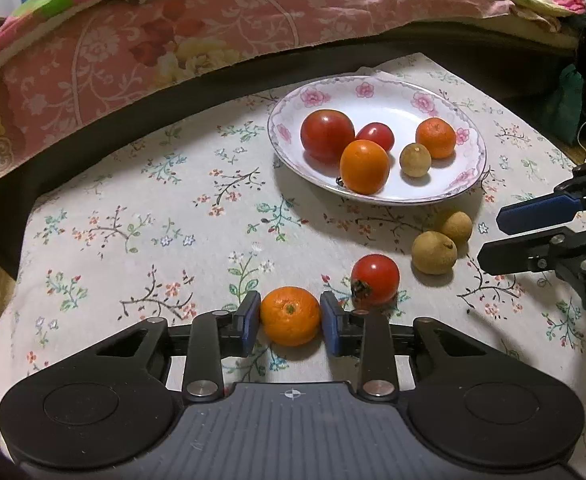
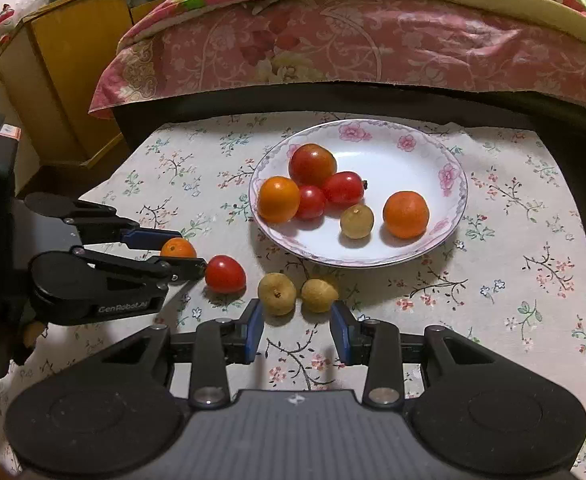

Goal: Organize fruits
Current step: 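Grasp a tan round fruit with the right tool while the left tool reaches a small orange, then grasp the small orange with the left tool while the right tool lifts the tan fruit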

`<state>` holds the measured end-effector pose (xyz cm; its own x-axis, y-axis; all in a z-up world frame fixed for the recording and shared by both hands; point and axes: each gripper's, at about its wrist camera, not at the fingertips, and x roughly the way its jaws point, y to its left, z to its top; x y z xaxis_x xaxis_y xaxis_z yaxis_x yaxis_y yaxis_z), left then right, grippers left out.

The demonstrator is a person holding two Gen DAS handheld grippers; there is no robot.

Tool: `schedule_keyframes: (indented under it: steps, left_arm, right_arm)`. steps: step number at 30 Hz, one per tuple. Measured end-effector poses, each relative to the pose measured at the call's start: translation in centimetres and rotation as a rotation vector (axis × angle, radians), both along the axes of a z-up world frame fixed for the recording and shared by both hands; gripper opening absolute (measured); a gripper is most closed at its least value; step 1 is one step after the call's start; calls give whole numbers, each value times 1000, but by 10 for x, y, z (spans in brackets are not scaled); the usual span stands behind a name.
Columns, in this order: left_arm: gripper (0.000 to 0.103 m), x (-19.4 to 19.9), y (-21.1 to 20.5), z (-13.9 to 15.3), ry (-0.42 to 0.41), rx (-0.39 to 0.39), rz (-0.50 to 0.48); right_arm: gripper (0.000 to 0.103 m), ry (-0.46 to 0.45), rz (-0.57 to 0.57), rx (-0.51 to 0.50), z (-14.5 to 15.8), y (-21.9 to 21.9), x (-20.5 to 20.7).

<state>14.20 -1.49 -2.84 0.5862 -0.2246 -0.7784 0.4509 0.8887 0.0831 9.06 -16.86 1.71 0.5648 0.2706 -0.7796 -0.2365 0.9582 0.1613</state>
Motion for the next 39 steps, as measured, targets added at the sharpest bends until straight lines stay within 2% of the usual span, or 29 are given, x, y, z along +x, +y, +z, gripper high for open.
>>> schedule_keyframes:
  steps: [6,16,20,29,32,39]
  left_arm:
    - [40,-11,3,8,19,-27,-11]
    - [41,-17,2,2,51,-46,-30]
    - [44,-18,3,0,55,-45,-31]
    - [45,-19,0,-1,46,-36,-32]
    - [43,-21,-1,0,47,-32,-30]
    - [41,-36,-3,8,43,-46,-29]
  right_arm:
    - [36,18,22,24,-5,4,0]
    - [36,7,61,38,-19,15,15]
    - [36,-11,82,-14,-24,22,15]
    - [36,-21,58,-6,-29,22,22]
    - [27,-24,71,-48,-28,26,19]
    - [27,0,85,-34,-17,25,3]
